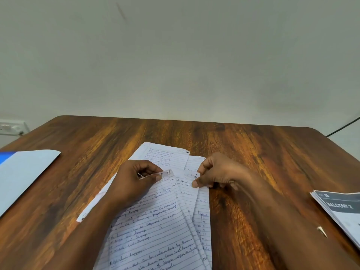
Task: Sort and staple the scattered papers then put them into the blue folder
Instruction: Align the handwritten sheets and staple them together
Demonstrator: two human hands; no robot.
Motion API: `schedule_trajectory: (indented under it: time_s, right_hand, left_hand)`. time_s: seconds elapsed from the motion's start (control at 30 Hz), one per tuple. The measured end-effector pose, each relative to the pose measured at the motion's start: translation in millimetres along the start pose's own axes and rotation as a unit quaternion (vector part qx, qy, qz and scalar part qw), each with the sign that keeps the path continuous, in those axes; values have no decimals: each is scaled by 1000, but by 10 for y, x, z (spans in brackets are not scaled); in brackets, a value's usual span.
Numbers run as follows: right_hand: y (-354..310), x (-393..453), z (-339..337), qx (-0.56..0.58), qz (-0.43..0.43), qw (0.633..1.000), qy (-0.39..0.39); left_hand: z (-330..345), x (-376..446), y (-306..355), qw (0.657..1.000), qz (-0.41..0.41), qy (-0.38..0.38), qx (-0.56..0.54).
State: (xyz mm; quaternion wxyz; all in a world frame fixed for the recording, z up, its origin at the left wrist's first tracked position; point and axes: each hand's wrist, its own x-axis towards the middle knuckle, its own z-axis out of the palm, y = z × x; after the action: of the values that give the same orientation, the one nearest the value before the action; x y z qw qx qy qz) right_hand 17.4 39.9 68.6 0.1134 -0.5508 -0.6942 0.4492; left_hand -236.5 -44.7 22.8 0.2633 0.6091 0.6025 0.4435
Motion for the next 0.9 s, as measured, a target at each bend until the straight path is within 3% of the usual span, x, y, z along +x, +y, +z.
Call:
schedule_trajectory:
  time_s: [0.17,0.43,0.57,0.67,0.9]
  right_hand:
    - [-17,-11,-49,90,-34,995,9]
    - [-12,21,-170,194,-103,966,136]
    - [-4,40,-248,152,-171,956,182]
    - [-9,19,-302,54,-214,959,180]
    - [-77,-78,-368,-62,-216,958,179]
  left_hand:
    - [-11,-25,49,999,21,23,-36]
    - [-48,-13,147,994,69,37,-76]
    - [-36,-11,173,994,78,40,-65]
    - [-13,0,162,994,82,40,-63]
    - [13,-2,209,992,105,32,-68]
